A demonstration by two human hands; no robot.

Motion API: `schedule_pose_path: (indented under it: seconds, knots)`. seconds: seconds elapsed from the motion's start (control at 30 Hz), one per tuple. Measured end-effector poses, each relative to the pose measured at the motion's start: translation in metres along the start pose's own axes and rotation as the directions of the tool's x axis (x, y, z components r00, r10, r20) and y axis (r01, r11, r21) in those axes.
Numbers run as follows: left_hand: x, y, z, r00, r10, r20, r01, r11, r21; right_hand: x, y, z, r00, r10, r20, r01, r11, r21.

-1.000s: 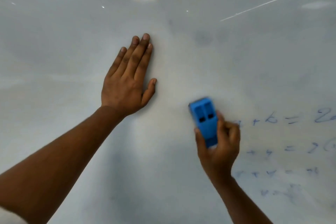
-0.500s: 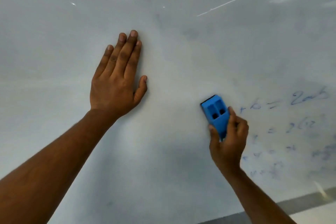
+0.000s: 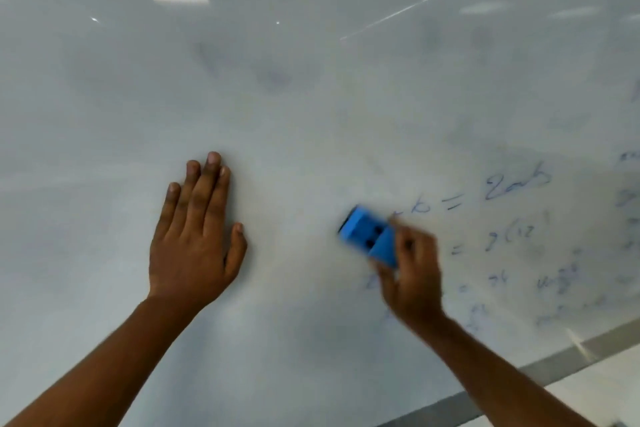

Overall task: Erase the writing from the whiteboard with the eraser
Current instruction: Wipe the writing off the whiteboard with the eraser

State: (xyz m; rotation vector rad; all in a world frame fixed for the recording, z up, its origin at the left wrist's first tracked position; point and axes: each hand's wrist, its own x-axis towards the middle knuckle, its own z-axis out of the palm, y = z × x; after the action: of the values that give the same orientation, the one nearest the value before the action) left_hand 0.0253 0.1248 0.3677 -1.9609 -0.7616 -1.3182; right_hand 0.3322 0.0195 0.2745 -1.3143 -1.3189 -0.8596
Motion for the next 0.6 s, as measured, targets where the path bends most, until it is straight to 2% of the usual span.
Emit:
schedule_pose_path:
  seconds: [0.03,0.1,0.17,0.23,0.27,0.3,0.37,0.4,0.43,0.47,0.53,0.6]
  knots:
    - [0.005,0.007,0.003,1.0,0.009,0.002,-0.009,1.0,-0.007,0.026,0.015,-0.01,0.985,0.144,-0.093,-0.143,0.99,0.019]
    - [0.017,0.025,0.009,0.999,0.04,0.005,-0.04,0.999,-0.035,0.07,0.031,-0.018,0.912,0.327,-0.247,-0.319,0.945,0.072]
    - [0.031,0.048,0.016,0.999,0.052,-0.003,-0.052,0.997,-0.062,0.087,0.023,-0.01,0.877,0.368,-0.311,-0.35,0.93,0.114]
    - [0.038,0.066,0.022,1.0,0.015,-0.02,-0.016,0.997,-0.07,0.066,0.0,0.007,0.946,0.213,-0.243,-0.191,0.975,0.111]
    - [0.04,0.073,0.026,0.999,-0.019,-0.026,0.017,0.997,-0.071,0.044,-0.008,0.014,0.987,0.065,-0.15,-0.05,0.993,0.103]
    - [0.04,0.078,0.028,0.998,-0.047,-0.03,0.045,0.996,-0.072,0.018,-0.011,0.017,0.993,-0.111,-0.037,0.114,0.99,0.087]
    - [0.038,0.085,0.032,0.998,-0.059,-0.023,0.058,0.996,-0.065,-0.026,0.014,0.012,0.912,-0.388,0.131,0.381,0.921,0.075]
    - [0.038,0.089,0.034,1.0,-0.017,-0.013,0.017,0.998,-0.061,-0.035,0.034,0.004,0.888,-0.432,0.156,0.425,0.902,0.076]
    - [0.038,0.092,0.037,0.999,0.046,0.001,-0.046,0.998,-0.051,-0.033,0.055,-0.005,0.904,-0.401,0.149,0.395,0.916,0.066]
    - [0.039,0.097,0.039,0.994,0.109,0.016,-0.108,0.993,-0.037,-0.024,0.074,-0.013,0.946,-0.31,0.093,0.306,0.95,0.056]
    - [0.047,0.106,0.046,0.989,0.146,0.019,-0.146,0.989,-0.013,0.018,0.107,-0.027,0.993,-0.027,-0.112,0.035,0.997,0.069]
    - [0.057,0.117,0.052,0.994,0.109,0.012,-0.109,0.994,-0.003,0.068,0.121,-0.033,0.938,0.214,-0.272,-0.174,0.971,0.163]
